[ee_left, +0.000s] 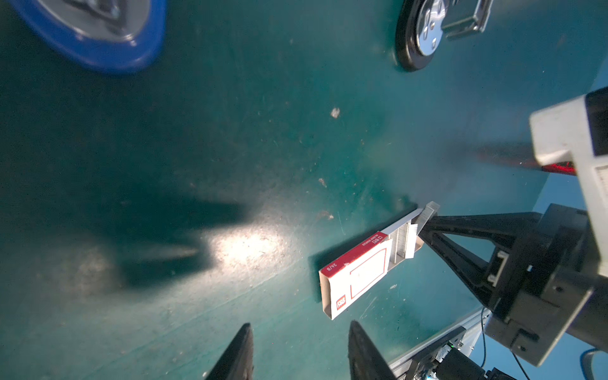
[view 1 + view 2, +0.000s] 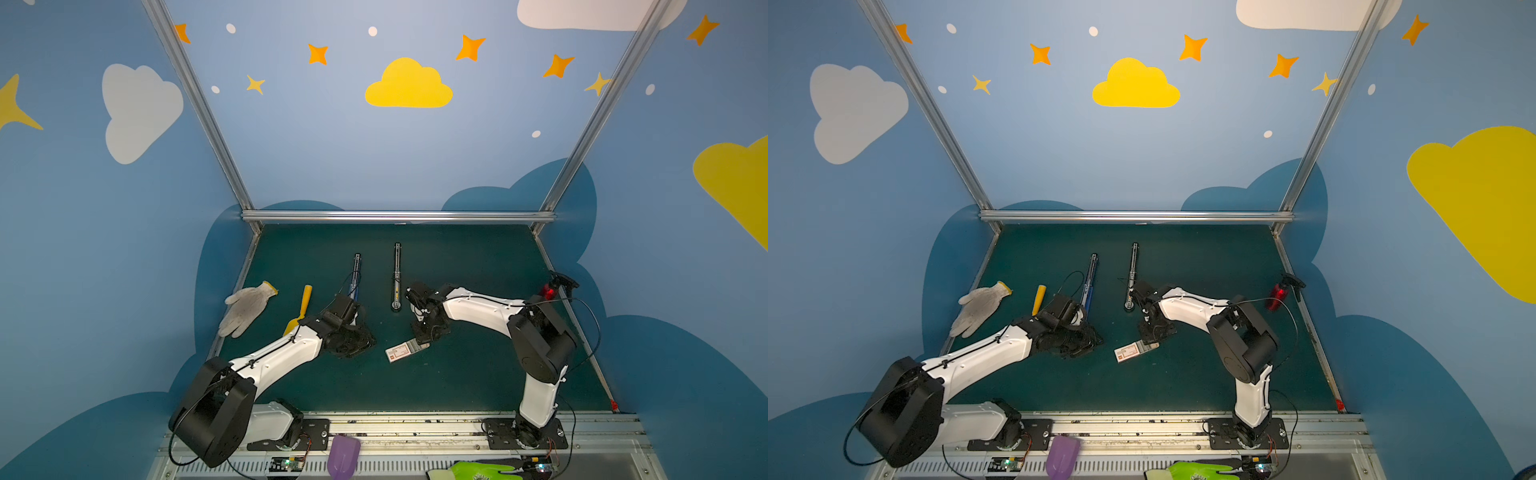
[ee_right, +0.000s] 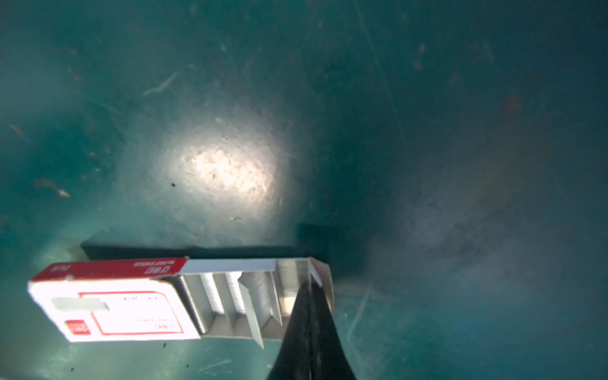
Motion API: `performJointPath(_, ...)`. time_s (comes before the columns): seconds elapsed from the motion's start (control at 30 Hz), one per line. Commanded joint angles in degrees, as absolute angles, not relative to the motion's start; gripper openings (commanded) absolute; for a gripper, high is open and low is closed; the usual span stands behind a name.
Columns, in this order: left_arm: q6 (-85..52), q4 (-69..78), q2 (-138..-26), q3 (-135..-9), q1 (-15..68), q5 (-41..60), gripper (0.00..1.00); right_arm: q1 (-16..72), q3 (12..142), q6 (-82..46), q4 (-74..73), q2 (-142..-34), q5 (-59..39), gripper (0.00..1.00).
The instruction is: Load the staples into the stapler
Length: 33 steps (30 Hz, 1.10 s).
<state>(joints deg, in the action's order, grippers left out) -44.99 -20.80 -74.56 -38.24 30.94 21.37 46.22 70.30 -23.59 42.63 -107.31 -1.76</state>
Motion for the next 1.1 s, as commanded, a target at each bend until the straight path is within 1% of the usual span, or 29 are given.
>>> performJointPath(0.0,-45.0,-20.7,-73.5,-38.0,31.1,21.2,0.47,46.3,70.6,-24.1,44.2,-104.6,-0.2,0.01)
performJointPath(0.13,-44.8,-21.1,-73.0,-38.9,31.1,20.7,0.47,45.9,71.1,-23.9,45.4,-100.2,0.1,0.01)
performJointPath(0.23,-44.4,-21.4,-72.1,-39.9,31.1,20.3,0.48,45.2,70.8,-23.6,45.4,-96.3,-1.6,0.00)
performJointPath(0.53,-44.2,-17.5,-66.0,-42.2,29.9,21.8,0.49,43.3,70.0,-19.8,42.1,-88.8,-14.7,0.00)
performJointPath(0.63,-44.8,-13.5,-63.5,-42.4,28.7,25.4,0.49,41.6,69.3,-17.5,38.3,-87.2,-28.5,0.00)
performJointPath(0.87,-51.7,7.3,-59.4,-37.7,23.7,43.6,0.49,38.3,67.4,-16.0,28.0,-85.1,-55.2,0.00)
performJointPath(0.93,-52.0,10.0,-58.4,-37.3,23.7,46.0,0.49,37.5,67.4,-16.2,26.0,-85.2,-61.2,0.00)
performJointPath(1.03,-52.3,12.7,-56.5,-36.7,23.8,48.3,0.49,37.0,67.5,-16.3,24.1,-85.5,-67.3,0.00)
performJointPath(1.07,-52.8,14.0,-56.2,-36.4,23.7,49.0,0.51,36.9,67.3,-16.8,23.0,-85.7,-69.5,0.00)
